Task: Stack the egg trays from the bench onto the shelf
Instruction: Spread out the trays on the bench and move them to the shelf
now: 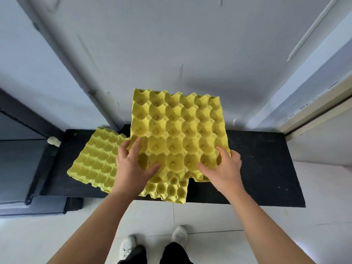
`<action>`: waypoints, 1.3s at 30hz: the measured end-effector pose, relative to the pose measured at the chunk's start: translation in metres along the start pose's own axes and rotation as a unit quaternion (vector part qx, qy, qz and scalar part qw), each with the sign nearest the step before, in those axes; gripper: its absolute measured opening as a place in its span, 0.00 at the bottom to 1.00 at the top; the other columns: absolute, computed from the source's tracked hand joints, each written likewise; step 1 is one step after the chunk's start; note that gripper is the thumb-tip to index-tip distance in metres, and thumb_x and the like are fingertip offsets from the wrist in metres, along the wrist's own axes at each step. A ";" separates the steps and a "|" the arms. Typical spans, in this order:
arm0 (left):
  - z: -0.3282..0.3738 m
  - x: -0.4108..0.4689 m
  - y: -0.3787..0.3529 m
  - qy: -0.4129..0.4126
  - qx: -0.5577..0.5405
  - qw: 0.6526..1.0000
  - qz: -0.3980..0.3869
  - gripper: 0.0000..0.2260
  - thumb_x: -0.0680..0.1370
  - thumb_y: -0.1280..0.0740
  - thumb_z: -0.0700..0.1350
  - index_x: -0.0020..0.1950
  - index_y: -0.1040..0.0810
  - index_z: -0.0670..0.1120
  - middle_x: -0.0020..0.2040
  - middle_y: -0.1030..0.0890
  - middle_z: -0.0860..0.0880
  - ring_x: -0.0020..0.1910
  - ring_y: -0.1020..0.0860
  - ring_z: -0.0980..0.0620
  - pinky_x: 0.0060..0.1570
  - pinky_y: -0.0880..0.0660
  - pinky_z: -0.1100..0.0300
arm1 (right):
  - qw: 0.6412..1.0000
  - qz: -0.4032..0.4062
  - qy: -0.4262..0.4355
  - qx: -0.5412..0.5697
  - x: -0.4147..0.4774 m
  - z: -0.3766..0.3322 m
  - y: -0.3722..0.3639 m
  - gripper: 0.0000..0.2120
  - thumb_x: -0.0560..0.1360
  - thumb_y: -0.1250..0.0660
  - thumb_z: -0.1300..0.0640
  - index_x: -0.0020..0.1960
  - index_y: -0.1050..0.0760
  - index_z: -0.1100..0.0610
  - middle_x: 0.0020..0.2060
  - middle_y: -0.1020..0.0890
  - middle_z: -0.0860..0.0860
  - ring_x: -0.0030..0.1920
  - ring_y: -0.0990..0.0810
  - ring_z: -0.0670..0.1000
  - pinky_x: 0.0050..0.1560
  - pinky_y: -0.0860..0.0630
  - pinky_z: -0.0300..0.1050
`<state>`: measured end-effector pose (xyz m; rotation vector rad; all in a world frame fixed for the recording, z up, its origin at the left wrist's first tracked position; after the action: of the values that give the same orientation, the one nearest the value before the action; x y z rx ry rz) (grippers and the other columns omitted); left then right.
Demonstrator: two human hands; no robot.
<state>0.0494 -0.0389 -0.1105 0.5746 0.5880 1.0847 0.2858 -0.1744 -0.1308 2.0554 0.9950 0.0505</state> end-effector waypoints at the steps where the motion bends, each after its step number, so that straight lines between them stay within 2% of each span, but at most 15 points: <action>1: -0.003 -0.006 0.019 0.008 -0.003 1.000 0.014 0.42 0.69 0.24 0.53 0.77 0.42 0.54 0.75 0.46 0.50 0.74 0.43 0.47 0.69 0.36 0.49 | 1.000 -0.001 0.019 -0.003 -0.007 -0.019 -0.001 0.41 0.62 0.27 0.37 0.71 0.38 0.46 0.71 0.45 0.54 0.72 0.49 0.55 0.69 0.38 0.58; 9: -0.060 -0.061 0.174 0.062 -0.040 0.990 0.124 0.46 0.65 0.22 0.57 0.77 0.41 0.49 0.74 0.40 0.51 0.72 0.38 0.51 0.68 0.35 0.55 | 0.990 -0.036 0.133 -0.030 -0.076 -0.161 -0.050 0.41 0.63 0.29 0.33 0.71 0.37 0.46 0.72 0.44 0.57 0.73 0.48 0.57 0.71 0.41 0.59; 16: -0.143 -0.121 0.323 0.067 -0.061 0.976 0.199 0.45 0.63 0.20 0.52 0.75 0.38 0.50 0.71 0.37 0.53 0.64 0.35 0.60 0.60 0.37 0.65 | 0.979 -0.056 0.197 -0.016 -0.165 -0.280 -0.144 0.39 0.64 0.29 0.34 0.70 0.36 0.45 0.71 0.43 0.57 0.73 0.46 0.56 0.70 0.40 0.57; 19: -0.190 -0.145 0.380 0.091 -0.060 0.968 0.227 0.46 0.63 0.20 0.53 0.75 0.38 0.51 0.72 0.36 0.52 0.67 0.33 0.55 0.62 0.36 0.64 | 0.974 -0.074 0.215 -0.002 -0.203 -0.323 -0.192 0.39 0.63 0.29 0.33 0.69 0.36 0.45 0.70 0.43 0.56 0.72 0.44 0.56 0.69 0.37 0.58; 23: -0.245 -0.166 0.441 0.125 -0.059 0.957 0.255 0.45 0.62 0.20 0.55 0.75 0.37 0.53 0.69 0.30 0.48 0.65 0.30 0.51 0.61 0.33 0.58 | 0.967 -0.091 0.238 -0.012 -0.242 -0.374 -0.249 0.40 0.61 0.30 0.31 0.69 0.36 0.44 0.69 0.41 0.57 0.71 0.41 0.58 0.66 0.34 0.61; 29: -0.312 -0.168 0.506 0.147 -0.083 0.945 0.280 0.44 0.63 0.20 0.54 0.75 0.37 0.53 0.68 0.27 0.49 0.64 0.28 0.50 0.60 0.31 0.56 | 0.956 -0.105 0.274 -0.035 -0.274 -0.441 -0.321 0.40 0.64 0.31 0.32 0.70 0.36 0.48 0.69 0.40 0.57 0.70 0.42 0.58 0.65 0.32 0.57; 34: -0.364 -0.145 0.549 0.159 -0.123 0.946 0.255 0.52 0.58 0.20 0.59 0.77 0.42 0.55 0.70 0.29 0.51 0.66 0.29 0.49 0.65 0.30 0.52 | 0.951 -0.118 0.280 -0.059 -0.279 -0.486 -0.375 0.40 0.66 0.33 0.31 0.72 0.37 0.49 0.70 0.42 0.59 0.72 0.44 0.59 0.66 0.33 0.60; 39: -0.413 -0.108 0.580 0.188 -0.143 0.949 0.209 0.60 0.52 0.17 0.56 0.78 0.46 0.54 0.69 0.30 0.51 0.66 0.30 0.48 0.67 0.31 0.48 | 0.948 -0.138 0.278 -0.070 -0.268 -0.522 -0.424 0.42 0.65 0.32 0.32 0.72 0.39 0.50 0.71 0.44 0.61 0.73 0.47 0.60 0.67 0.35 0.61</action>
<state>-0.6416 0.1257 0.0105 0.2379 0.6370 1.6717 -0.3544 0.1386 -0.0058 1.7825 1.5655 0.5631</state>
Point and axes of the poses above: each hand's wrist, its own x-axis towards the middle knuckle, its own y-axis out of the back of the hand, z = x × y, the point moved 6 cm from there along x, towards the middle knuckle
